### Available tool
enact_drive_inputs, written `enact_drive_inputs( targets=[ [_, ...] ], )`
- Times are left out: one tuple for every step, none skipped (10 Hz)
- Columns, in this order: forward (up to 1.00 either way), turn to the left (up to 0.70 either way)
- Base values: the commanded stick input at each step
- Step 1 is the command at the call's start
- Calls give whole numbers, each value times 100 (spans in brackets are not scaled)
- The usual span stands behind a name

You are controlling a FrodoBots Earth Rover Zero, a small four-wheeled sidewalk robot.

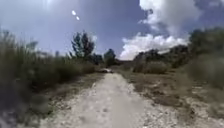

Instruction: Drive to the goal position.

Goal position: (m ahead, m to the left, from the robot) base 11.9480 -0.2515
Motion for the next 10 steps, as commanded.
enact_drive_inputs(
  targets=[
    [85, 0],
    [85, 0],
    [85, 0],
    [85, 0],
    [85, 0],
    [85, 0],
    [85, 0],
    [85, 0],
    [85, 0],
    [85, 0]
  ],
)
